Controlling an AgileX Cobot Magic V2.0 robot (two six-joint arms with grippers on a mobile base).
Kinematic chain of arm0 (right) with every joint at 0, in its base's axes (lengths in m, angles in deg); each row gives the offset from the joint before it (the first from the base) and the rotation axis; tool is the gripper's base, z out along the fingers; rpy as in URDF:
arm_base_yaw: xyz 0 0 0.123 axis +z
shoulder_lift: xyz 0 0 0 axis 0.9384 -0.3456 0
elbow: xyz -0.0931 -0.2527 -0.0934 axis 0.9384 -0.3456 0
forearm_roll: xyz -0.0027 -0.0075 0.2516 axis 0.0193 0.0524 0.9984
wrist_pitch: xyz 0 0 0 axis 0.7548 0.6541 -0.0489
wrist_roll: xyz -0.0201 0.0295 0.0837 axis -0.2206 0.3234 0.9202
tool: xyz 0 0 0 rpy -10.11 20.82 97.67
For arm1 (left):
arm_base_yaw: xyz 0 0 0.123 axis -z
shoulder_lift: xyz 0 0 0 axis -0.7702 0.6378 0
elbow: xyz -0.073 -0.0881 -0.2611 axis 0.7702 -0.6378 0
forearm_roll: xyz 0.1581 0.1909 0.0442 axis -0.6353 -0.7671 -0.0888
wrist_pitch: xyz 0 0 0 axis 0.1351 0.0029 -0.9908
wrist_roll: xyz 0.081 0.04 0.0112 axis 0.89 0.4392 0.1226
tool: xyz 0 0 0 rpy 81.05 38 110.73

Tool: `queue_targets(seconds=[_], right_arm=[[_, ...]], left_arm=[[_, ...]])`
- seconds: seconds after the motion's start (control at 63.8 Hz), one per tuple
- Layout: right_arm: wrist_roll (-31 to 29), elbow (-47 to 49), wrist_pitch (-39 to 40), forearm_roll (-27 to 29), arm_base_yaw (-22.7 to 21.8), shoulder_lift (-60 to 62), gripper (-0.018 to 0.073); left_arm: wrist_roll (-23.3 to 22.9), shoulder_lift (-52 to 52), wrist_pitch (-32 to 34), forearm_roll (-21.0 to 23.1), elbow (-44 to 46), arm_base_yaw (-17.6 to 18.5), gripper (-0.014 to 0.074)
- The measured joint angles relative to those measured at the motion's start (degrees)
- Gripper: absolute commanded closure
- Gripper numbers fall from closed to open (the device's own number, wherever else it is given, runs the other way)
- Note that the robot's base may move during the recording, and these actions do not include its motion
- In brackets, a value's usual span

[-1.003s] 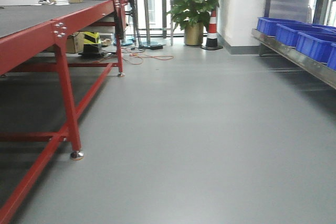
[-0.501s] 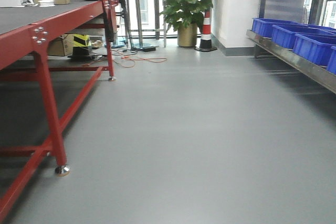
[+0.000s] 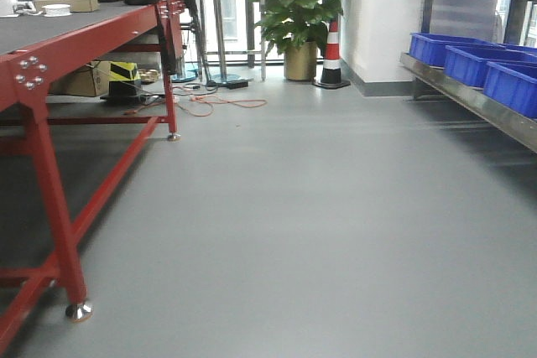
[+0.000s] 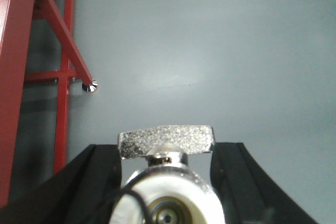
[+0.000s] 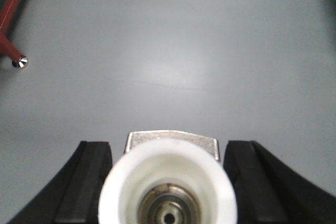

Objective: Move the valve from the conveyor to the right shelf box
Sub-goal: 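Drive away from the conveyor carrying both valves, then drive up to the steel shelf and bring grippers over blue bins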

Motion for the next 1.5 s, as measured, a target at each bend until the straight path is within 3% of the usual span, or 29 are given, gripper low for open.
queue_targets(seconds=[1.504], right_arm=[[0.0, 0.0, 0.8, 0.1, 0.0, 0.0, 0.0713]], left_arm=[[0.0, 0.0, 0.1, -0.2, 0.0, 0.0, 0.0707]])
